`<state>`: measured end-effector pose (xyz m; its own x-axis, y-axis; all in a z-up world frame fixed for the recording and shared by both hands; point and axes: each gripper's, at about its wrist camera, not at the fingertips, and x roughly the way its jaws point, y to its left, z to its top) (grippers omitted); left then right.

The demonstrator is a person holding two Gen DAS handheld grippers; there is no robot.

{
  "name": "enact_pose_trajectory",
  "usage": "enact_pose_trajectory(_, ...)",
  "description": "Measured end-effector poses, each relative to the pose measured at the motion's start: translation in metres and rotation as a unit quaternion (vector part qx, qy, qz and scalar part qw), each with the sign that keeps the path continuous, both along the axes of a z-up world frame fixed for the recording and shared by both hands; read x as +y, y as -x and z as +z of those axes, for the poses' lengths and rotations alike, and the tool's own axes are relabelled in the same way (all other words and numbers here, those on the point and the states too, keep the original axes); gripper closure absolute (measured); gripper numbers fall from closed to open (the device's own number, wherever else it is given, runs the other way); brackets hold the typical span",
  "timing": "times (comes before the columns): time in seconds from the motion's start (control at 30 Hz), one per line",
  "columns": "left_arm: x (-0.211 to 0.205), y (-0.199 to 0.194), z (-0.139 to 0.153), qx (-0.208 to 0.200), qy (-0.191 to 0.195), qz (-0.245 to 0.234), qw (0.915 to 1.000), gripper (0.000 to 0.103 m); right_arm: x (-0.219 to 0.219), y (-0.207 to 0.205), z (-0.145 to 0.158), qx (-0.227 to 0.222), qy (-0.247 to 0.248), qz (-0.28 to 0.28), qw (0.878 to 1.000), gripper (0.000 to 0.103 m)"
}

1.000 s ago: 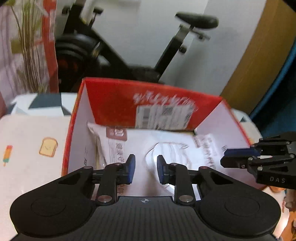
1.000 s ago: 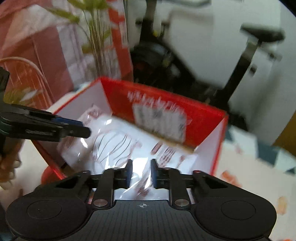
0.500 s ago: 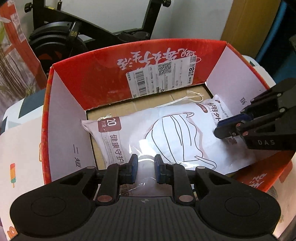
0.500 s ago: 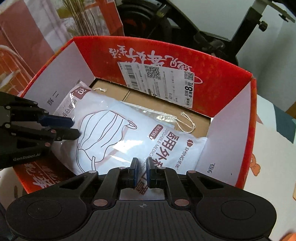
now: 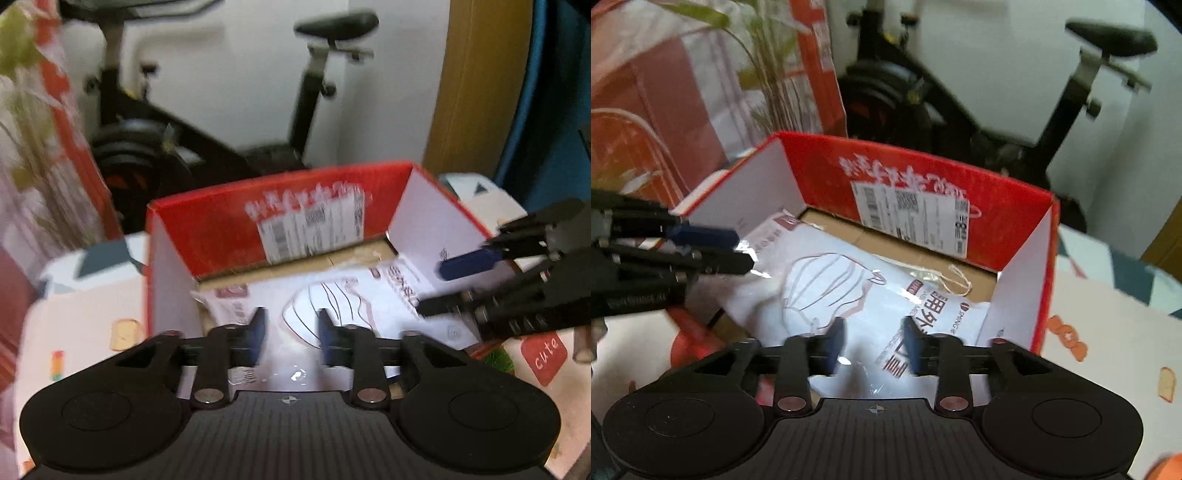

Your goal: Organize soft objects

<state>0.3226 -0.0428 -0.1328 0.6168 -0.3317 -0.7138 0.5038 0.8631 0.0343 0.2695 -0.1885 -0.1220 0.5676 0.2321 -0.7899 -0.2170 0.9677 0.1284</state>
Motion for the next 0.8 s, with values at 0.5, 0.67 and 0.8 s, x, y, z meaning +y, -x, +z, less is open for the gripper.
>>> enact_pose_trajectory(0.5, 0.053, 0.135, 0.006, -0.056, 0.025, 0.049, 0.9970, 0.021, 0.022, 0.121, 0.032, -0.144, -0.050, -0.069, 0.986, 0.000)
enact_pose_trajectory(0.67, 0.073, 0.164, -0.016, 0.007, 0.065, 0.059, 0.9961, 0.021, 0.026, 0.162, 0.016, -0.135, -0.114, -0.085, 0.981, 0.000)
enact_pose_trajectory(0.8, 0.077, 0.187, -0.039, 0.028, 0.059, 0.067, 0.9956, 0.021, 0.035, 0.181, -0.008, -0.106, -0.083, -0.064, 0.989, 0.000)
